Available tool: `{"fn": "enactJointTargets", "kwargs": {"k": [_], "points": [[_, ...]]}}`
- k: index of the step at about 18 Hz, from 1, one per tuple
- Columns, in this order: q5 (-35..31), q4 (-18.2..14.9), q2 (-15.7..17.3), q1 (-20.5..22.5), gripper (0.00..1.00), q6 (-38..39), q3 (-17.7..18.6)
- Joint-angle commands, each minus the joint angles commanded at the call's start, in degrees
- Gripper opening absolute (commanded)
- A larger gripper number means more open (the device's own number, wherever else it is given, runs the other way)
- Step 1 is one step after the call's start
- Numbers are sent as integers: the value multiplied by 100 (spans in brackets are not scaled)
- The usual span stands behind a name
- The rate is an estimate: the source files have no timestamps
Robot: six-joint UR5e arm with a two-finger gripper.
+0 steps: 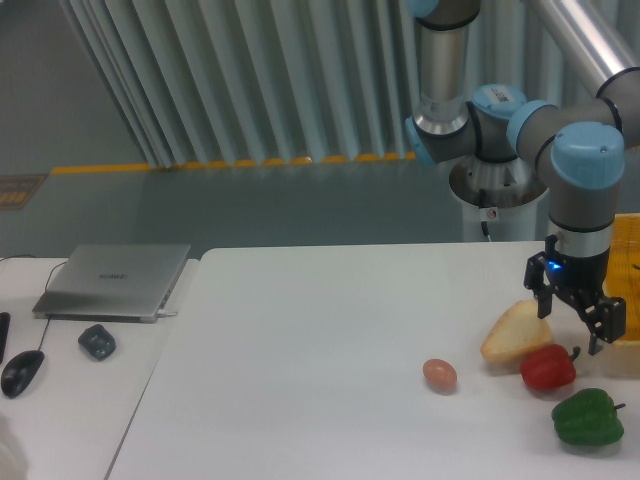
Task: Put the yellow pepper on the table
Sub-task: 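Raise the gripper and move it into the yellow crate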
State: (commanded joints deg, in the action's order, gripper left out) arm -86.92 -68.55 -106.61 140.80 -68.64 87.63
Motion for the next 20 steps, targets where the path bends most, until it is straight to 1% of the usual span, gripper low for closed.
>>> {"fn": "enactJointTargets", "kwargs": {"k": [3,4,7,10,14,18,20], "points": [[0,-17,9,44,100,-297,-9],[0,-18,26,166,100,-325,0],[-52,-9,35,333,100,-448,17],[-299,-18,44,483,100,-457,18],[-316,0,140,589,100,-457,9],[-369,9,149,650,100,-440,79],[-404,79,149,677,100,-466,79]]}}
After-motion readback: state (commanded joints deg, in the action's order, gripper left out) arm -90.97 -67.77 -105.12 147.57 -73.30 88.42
